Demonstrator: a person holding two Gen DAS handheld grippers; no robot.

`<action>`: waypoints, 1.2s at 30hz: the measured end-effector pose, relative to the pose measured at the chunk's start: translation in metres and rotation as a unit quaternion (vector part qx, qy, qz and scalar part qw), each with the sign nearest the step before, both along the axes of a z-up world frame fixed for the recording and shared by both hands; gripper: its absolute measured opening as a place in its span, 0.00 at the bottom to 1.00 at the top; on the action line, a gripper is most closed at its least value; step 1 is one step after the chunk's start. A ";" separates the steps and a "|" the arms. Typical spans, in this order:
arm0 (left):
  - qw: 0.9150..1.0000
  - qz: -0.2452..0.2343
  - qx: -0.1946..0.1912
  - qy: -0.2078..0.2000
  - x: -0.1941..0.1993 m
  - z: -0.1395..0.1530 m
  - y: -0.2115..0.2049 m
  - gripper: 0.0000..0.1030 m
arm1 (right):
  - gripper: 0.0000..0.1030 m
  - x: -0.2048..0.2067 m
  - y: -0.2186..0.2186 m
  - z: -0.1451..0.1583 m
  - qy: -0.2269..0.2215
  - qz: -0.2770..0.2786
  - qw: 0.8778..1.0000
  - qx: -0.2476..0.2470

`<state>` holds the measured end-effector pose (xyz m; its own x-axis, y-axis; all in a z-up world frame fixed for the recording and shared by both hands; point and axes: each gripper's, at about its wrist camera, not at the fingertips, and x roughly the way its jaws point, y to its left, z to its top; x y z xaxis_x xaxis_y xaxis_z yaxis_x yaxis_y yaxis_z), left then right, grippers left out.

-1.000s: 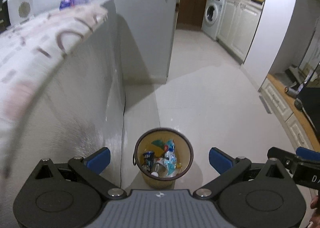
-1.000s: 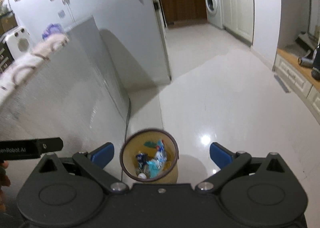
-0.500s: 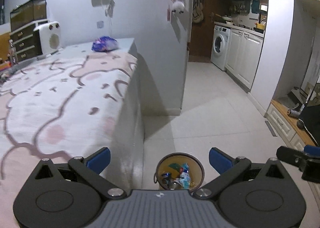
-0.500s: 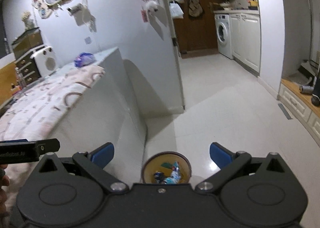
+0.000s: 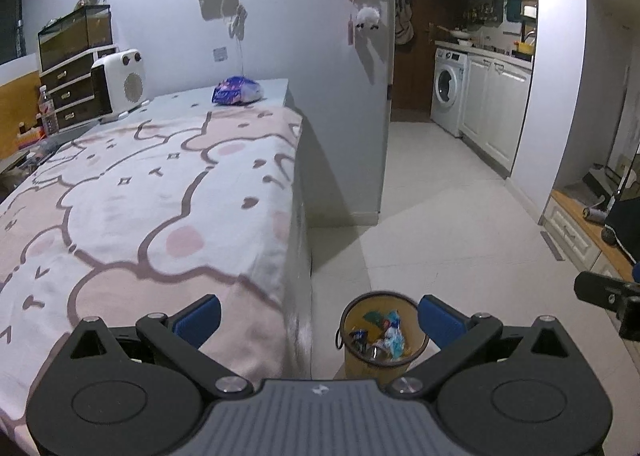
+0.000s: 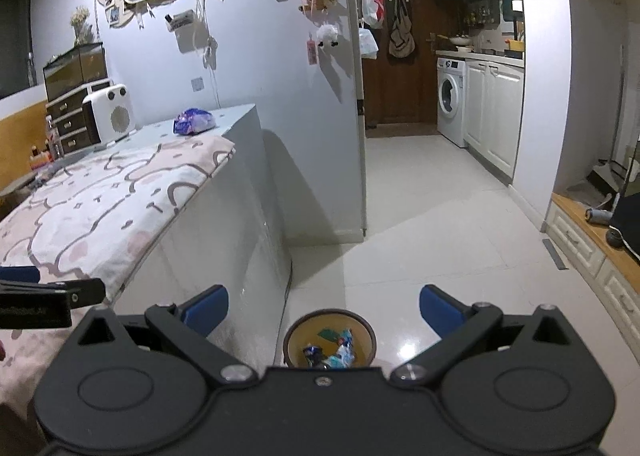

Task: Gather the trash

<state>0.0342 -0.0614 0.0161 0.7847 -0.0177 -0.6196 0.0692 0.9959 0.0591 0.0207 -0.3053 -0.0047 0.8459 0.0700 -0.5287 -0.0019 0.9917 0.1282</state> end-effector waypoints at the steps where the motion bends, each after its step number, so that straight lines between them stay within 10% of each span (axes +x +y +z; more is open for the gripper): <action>1: 1.000 0.000 0.000 0.003 -0.001 -0.001 0.002 1.00 | 1.00 -0.002 0.002 -0.001 0.003 -0.001 1.000 -0.002; 36: 1.000 -0.005 0.006 0.022 -0.020 -0.022 0.006 1.00 | 1.00 -0.019 0.019 -0.019 0.052 -0.032 0.997 -0.046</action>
<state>0.0141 -0.0553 -0.0055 0.7565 -0.0177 -0.6538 0.0821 0.9943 0.0681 0.0018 -0.2861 -0.0240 0.7873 -0.0358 -0.6155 0.0710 0.9969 0.0329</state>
